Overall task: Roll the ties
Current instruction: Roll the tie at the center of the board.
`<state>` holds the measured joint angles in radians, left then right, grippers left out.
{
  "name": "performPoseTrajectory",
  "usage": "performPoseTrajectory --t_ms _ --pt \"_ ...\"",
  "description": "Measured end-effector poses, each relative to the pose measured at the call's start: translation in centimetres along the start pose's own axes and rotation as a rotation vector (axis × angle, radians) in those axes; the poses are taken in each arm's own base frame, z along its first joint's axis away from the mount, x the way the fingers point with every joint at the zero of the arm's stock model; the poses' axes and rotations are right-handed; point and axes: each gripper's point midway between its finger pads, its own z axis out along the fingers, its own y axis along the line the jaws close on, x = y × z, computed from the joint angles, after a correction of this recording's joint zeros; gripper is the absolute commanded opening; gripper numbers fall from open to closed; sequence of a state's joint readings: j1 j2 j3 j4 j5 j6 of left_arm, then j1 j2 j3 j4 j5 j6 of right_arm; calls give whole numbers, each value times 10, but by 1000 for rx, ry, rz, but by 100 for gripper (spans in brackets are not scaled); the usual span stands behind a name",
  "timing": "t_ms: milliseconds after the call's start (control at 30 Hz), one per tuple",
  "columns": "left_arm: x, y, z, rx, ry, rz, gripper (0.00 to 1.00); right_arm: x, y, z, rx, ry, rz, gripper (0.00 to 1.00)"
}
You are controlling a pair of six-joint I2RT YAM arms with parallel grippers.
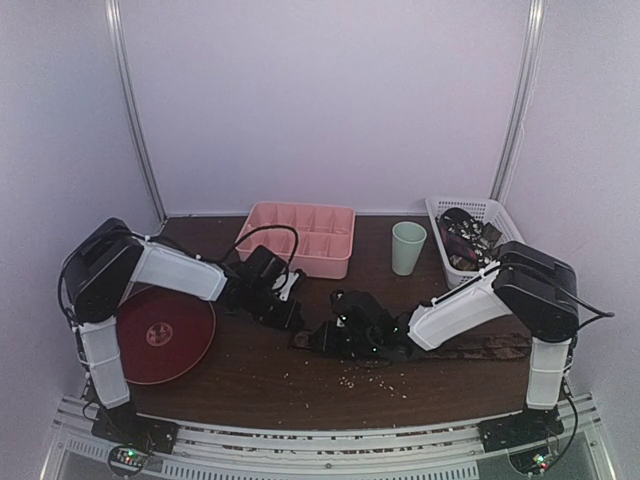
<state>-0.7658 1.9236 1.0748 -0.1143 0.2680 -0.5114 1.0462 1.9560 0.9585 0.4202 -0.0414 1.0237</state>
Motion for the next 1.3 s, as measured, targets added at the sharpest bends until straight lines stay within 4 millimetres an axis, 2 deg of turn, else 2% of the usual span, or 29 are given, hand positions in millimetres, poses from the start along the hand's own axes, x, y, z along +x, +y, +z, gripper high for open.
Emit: performPoseTrajectory --t_ms 500,800,1300 --pt "-1 6 -2 -47 11 49 2 -2 -1 0 2 -3 -1 21" --pt "-21 -4 -8 -36 -15 55 2 -3 1 0 -4 -3 -1 22" --pt "-2 -9 1 31 52 70 0 -7 5 1 -6 -4 -1 23"
